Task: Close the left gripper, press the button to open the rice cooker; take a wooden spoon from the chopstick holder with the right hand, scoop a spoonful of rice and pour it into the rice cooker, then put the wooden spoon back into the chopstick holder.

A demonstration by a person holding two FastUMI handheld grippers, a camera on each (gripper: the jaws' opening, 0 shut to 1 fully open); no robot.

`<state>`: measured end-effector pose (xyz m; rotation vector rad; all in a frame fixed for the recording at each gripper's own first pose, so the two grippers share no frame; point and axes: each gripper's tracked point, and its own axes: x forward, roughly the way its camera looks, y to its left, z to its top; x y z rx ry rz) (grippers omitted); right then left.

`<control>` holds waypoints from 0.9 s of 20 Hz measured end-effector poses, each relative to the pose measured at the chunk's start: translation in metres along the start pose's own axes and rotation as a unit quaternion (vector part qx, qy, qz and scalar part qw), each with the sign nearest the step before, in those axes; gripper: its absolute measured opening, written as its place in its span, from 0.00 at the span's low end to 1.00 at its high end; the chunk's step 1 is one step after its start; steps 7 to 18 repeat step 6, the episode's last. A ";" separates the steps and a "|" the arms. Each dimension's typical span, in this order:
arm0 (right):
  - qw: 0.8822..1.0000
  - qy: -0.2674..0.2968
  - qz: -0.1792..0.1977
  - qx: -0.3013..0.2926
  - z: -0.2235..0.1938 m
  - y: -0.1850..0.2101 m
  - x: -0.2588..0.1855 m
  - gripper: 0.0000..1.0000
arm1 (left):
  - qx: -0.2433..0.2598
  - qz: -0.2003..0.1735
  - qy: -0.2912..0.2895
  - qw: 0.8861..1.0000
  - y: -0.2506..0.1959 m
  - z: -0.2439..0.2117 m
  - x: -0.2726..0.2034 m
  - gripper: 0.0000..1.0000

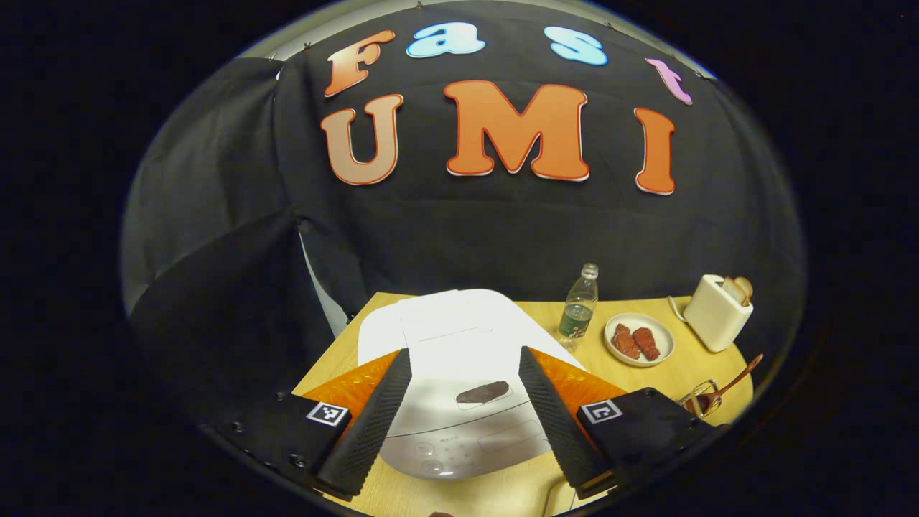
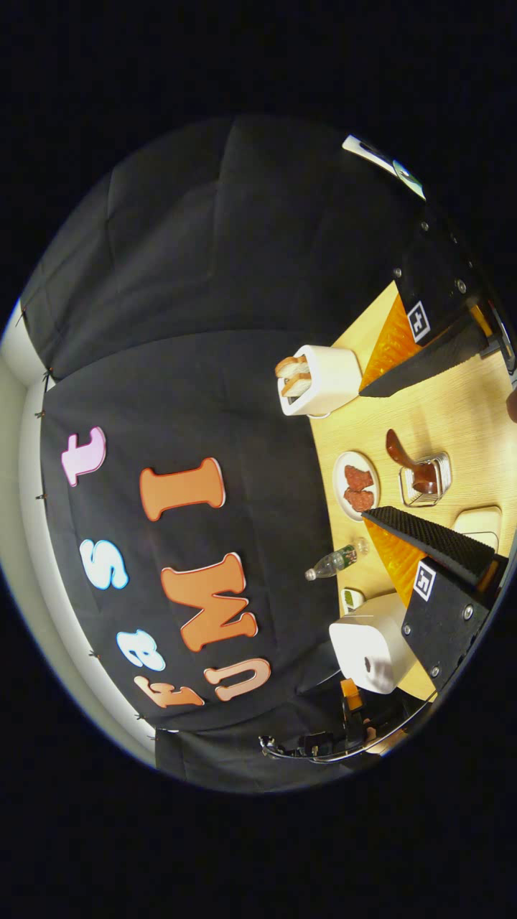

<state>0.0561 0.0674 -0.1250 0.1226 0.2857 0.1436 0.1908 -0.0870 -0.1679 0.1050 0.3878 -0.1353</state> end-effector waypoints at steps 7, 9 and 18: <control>0.995 -0.084 0.030 -0.049 0.090 0.029 -0.024 0.95 | 0.003 -0.011 -0.100 0.995 0.019 0.109 -0.107 1.00; 0.995 -0.084 0.030 -0.049 0.090 0.029 -0.024 0.95 | 0.003 -0.011 -0.100 0.995 0.019 0.109 -0.107 1.00; 0.995 -0.084 0.030 -0.049 0.090 0.029 -0.024 0.95 | 0.003 -0.011 -0.100 0.995 0.019 0.109 -0.107 1.00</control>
